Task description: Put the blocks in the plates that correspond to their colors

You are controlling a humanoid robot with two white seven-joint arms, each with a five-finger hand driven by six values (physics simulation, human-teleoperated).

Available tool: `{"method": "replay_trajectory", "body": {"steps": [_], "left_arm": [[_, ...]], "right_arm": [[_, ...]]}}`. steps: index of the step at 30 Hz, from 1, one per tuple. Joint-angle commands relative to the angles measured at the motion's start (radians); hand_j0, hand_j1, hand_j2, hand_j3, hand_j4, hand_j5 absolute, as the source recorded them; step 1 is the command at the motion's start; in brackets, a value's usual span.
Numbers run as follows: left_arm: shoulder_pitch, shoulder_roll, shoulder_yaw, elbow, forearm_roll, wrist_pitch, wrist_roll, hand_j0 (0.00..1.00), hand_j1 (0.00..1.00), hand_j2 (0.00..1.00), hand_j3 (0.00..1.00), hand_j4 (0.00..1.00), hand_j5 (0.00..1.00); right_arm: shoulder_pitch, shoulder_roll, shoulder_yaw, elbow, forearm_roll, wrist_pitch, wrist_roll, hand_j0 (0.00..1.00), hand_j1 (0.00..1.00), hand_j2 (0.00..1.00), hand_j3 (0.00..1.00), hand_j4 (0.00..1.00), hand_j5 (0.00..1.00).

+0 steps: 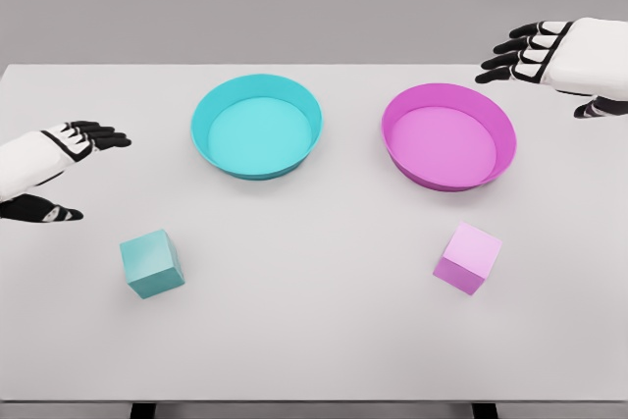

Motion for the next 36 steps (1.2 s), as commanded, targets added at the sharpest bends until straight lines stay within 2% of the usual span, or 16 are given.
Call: {"method": "replay_trajectory", "body": {"steps": [1,5,7,9,12,13,15,17,18,23,24,26,28,30,32,36], "left_arm": [[0.000,-0.015,0.001,-0.016,0.004,0.001,0.001,1.00,1.00,1.00,1.00,1.00,1.00],[-0.003,-0.014,-0.001,-0.026,0.002,0.001,0.000,1.00,1.00,1.00,1.00,1.00,1.00],[-0.020,0.032,0.013,-0.088,-0.010,0.001,-0.039,1.00,1.00,1.00,1.00,1.00,1.00],[-0.051,0.057,0.007,-0.094,-0.010,0.001,-0.065,1.00,1.00,1.00,1.00,1.00,1.00],[-0.074,0.109,0.002,-0.128,-0.010,0.001,-0.103,1.00,1.00,1.00,1.00,1.00,1.00],[-0.083,0.144,0.002,-0.132,-0.009,0.001,-0.153,1.00,1.00,1.00,1.00,1.00,1.00],[-0.120,0.146,0.001,-0.137,-0.001,0.001,-0.238,1.00,1.00,1.00,1.00,1.00,1.00],[-0.121,0.146,-0.004,-0.137,0.002,0.001,-0.333,1.00,1.00,1.00,1.00,1.00,1.00],[-0.121,0.146,-0.016,-0.137,0.002,0.001,-0.353,1.00,1.00,1.00,1.00,1.00,1.00],[-0.133,0.120,-0.117,-0.137,0.004,0.001,-0.353,1.00,1.00,1.00,1.00,1.00,1.00],[-0.155,0.120,-0.139,-0.137,0.010,0.001,-0.353,1.00,1.00,1.00,1.00,1.00,1.00],[-0.242,0.120,-0.224,-0.135,0.037,0.001,-0.353,1.00,1.00,1.00,1.00,1.00,1.00],[-0.370,0.126,-0.356,-0.135,0.100,0.001,-0.353,1.00,1.00,1.00,1.00,1.00,1.00],[-0.434,0.132,-0.439,-0.135,0.143,0.001,-0.353,1.00,1.00,1.00,1.00,1.00,1.00],[-0.456,0.161,-0.484,-0.135,0.192,0.001,-0.353,1.00,1.00,1.00,1.00,1.00,1.00],[-0.468,0.239,-0.492,-0.137,0.246,0.001,-0.353,1.00,1.00,1.00,1.00,1.00,1.00]], "right_arm": [[0.000,0.000,-0.002,0.000,-0.004,0.003,0.000,1.00,1.00,1.00,1.00,1.00,1.00],[-0.017,-0.009,0.027,0.003,-0.013,0.003,0.000,1.00,1.00,1.00,1.00,1.00,1.00],[-0.061,-0.013,0.102,0.003,-0.010,0.003,0.000,1.00,1.00,1.00,1.00,1.00,1.00],[-0.069,-0.016,0.194,-0.003,-0.007,0.003,0.000,1.00,1.00,1.00,1.00,1.00,1.00],[-0.071,-0.022,0.243,-0.032,-0.005,0.003,0.000,1.00,1.00,1.00,1.00,1.00,1.00],[-0.069,-0.031,0.260,-0.032,-0.005,0.003,0.000,1.00,1.00,1.00,1.00,1.00,1.00],[-0.071,-0.032,0.276,-0.032,-0.005,0.003,0.000,1.00,1.00,1.00,1.00,1.00,1.00],[-0.071,-0.032,0.297,-0.032,-0.005,0.003,0.000,1.00,1.00,1.00,1.00,1.00,1.00],[-0.071,-0.032,0.297,-0.032,-0.005,0.003,0.000,1.00,1.00,1.00,1.00,1.00,1.00],[-0.071,-0.026,0.355,-0.032,-0.005,0.003,0.000,1.00,1.00,1.00,1.00,1.00,1.00],[-0.071,-0.025,0.365,-0.032,-0.005,0.003,0.000,1.00,1.00,1.00,1.00,1.00,1.00],[-0.071,-0.025,0.391,-0.032,-0.005,0.003,0.000,1.00,1.00,1.00,1.00,1.00,1.00],[-0.071,-0.022,0.400,-0.032,-0.005,0.003,0.000,1.00,1.00,1.00,1.00,1.00,1.00],[-0.071,-0.013,0.429,-0.032,-0.004,0.003,0.000,1.00,1.00,1.00,1.00,1.00,1.00],[-0.071,-0.003,0.449,-0.032,-0.004,0.003,0.000,1.00,1.00,1.00,1.00,1.00,1.00],[-0.071,-0.002,0.475,-0.032,-0.004,0.003,0.000,1.00,1.00,1.00,1.00,1.00,1.00]]}}
